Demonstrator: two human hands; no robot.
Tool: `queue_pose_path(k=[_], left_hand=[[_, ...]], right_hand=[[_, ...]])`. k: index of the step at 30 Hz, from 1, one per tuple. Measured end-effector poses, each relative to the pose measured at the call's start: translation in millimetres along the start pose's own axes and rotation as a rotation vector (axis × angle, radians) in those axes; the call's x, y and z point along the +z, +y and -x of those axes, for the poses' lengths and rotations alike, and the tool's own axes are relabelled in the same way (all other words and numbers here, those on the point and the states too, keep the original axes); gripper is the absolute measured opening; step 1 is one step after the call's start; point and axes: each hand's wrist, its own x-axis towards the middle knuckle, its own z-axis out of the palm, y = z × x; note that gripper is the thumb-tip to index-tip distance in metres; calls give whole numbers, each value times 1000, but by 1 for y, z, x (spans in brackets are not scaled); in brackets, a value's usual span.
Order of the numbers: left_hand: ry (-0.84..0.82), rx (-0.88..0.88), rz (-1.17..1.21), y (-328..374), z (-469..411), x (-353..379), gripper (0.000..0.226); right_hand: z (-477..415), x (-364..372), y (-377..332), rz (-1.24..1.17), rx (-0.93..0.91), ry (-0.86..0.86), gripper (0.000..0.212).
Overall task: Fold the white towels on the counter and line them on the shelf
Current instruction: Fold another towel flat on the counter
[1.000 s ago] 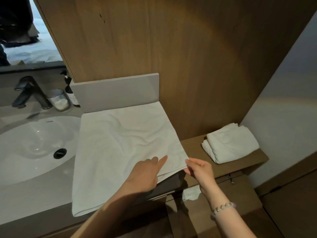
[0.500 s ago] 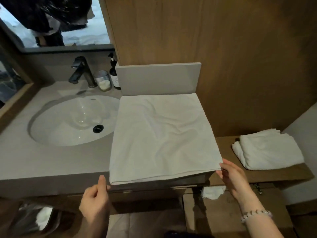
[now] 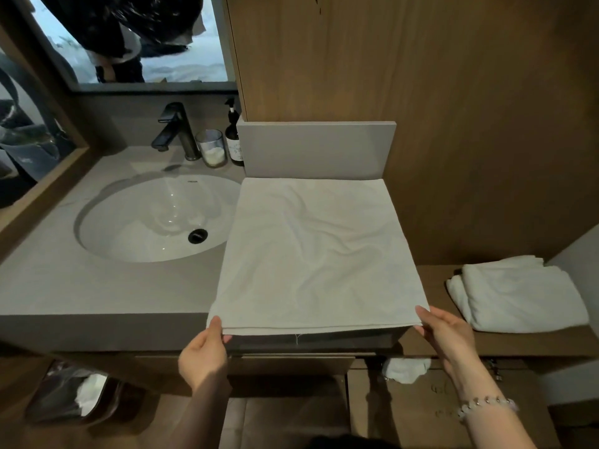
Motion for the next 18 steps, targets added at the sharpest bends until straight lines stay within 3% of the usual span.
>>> queue_pose_path(k=[6,9,15,18], left_hand=[[23,-91,73,-13,-1,-3,21],[13,-110,135,-12,3,-2,30],[-26,-189,171,-18,-8,0,31],[-8,-177,136,-20,-12,0,30]], right_hand=[[-5,-9,8,-79,107,-8,36],[-3,-7,7,-77,105,-6,22],[8,-4,-7,96,-55,-83,22],[11,-1,-9,170,-133,-30,15]])
